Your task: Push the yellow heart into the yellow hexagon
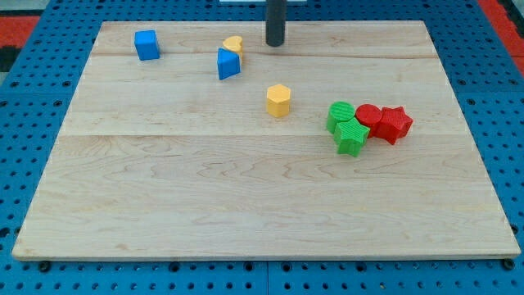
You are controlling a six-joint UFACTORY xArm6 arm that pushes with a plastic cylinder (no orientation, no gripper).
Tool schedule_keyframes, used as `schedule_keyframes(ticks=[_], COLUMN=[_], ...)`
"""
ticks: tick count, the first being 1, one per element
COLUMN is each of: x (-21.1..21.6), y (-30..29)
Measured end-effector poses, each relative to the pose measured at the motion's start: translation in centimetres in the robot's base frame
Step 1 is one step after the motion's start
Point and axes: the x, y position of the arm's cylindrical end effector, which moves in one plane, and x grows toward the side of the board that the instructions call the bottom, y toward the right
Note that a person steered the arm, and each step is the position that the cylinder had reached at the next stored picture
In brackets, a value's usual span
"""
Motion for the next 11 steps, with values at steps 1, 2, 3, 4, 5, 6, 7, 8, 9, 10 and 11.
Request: schedule_keyframes(ticks=[1,2,3,4,5,6,7,8,9,10,11], x=[0.3,4.6,8.5,5.9,4.4,6.3,10.3,11.2,14.2,15.1,17.0], y=[-6.9,-7.5,-7.0,-8.1,-3.8,-0.1,0.0,-0.5,0.3,0.1,-2.7])
